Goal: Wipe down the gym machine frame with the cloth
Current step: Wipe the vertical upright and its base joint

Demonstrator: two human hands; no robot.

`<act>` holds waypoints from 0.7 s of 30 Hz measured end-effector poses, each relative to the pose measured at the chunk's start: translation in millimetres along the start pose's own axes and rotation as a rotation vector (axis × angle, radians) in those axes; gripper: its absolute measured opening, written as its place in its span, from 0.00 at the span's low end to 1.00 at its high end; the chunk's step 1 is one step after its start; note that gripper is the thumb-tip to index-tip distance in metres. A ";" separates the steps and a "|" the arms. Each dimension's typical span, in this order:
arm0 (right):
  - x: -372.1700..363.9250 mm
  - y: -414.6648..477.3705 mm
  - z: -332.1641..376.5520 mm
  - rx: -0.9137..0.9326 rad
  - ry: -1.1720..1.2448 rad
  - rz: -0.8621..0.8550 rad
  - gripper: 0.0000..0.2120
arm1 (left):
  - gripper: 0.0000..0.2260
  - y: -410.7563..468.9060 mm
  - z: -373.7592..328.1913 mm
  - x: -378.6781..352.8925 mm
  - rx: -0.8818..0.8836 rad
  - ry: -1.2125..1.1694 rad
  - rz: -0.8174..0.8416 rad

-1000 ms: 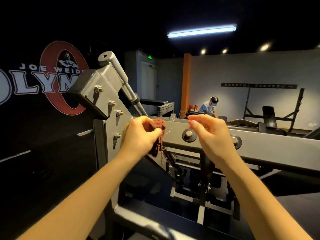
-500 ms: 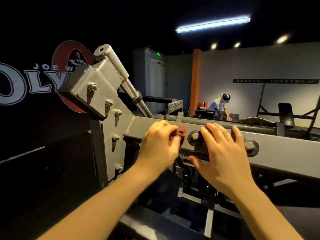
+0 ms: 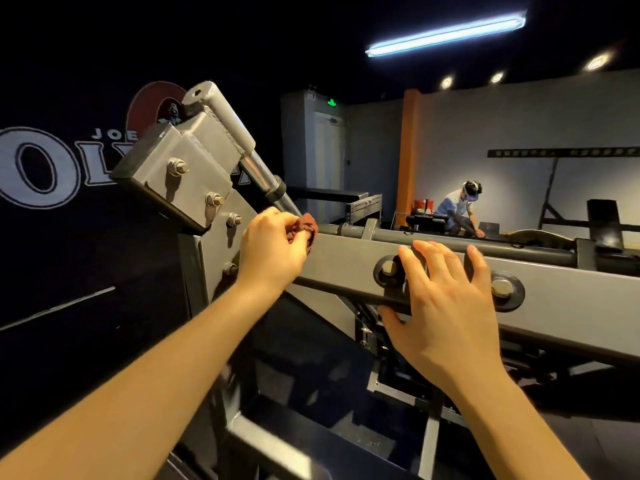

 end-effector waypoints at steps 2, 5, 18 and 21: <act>0.4 0.0 1.4 -0.008 0.001 0.011 0.39 | 0.09 -10.9 -17.9 -6.8 -0.002 -0.050 0.007; -1.2 0.1 1.3 -0.009 0.003 0.003 0.40 | 0.10 -54.8 -56.1 -12.2 -0.153 -0.161 0.091; 3.1 -1.2 -2.3 0.028 0.015 0.039 0.37 | 0.14 -30.3 -7.2 -3.3 0.127 -0.202 0.031; 2.8 -0.9 -1.0 0.020 0.010 0.047 0.37 | 0.15 -42.0 -11.4 -3.2 0.112 -0.212 0.055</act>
Point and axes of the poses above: each hand's wrist, its own y-axis towards the middle knuckle, its own x-axis out of the back of the hand, z = x × y, the point moved 2 cm from there along y, towards the middle knuckle, and after that the axes turned 1 degree about -x, right-handed, at the moved point
